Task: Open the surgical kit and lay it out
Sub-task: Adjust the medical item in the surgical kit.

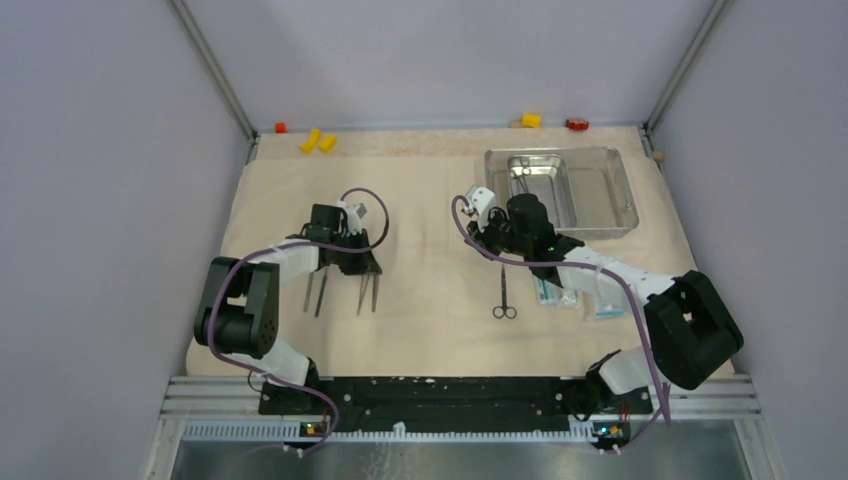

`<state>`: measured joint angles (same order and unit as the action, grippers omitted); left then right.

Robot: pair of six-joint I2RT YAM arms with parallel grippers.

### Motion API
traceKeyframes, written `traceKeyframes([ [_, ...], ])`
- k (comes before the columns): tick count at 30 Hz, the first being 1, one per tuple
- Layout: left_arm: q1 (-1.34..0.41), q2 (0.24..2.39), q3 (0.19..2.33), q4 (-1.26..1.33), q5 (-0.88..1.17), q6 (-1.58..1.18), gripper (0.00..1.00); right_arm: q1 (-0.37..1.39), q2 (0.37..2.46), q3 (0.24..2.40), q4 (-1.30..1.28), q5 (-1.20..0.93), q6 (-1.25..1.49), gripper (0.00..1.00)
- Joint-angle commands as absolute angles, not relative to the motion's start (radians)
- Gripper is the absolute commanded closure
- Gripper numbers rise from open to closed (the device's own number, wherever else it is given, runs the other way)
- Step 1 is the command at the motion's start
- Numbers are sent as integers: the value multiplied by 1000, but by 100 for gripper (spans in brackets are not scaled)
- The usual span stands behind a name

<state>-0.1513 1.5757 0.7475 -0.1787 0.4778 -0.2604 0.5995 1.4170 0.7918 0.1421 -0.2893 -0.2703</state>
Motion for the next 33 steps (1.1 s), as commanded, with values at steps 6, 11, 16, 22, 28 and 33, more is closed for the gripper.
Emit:
traceKeyframes([
  [6,-146,1576,738,-144,505,-261,85,593,1420,798,184,-293,-293,82],
  [11,-146,1571,735,-141,513,-253,83,592,1422,798,184,-293,-293,82],
  [16,-144,1560,735,-140,521,-245,82,592,1423,798,184,-293,-293,82],
  [22,-139,1524,730,-133,542,-206,79,592,1424,798,185,-296,-292,82],
  [28,-126,1497,725,-126,554,-167,77,592,1425,798,185,-297,-291,82],
  [33,-108,1482,730,-128,573,-154,79,592,1425,799,184,-295,-290,82],
])
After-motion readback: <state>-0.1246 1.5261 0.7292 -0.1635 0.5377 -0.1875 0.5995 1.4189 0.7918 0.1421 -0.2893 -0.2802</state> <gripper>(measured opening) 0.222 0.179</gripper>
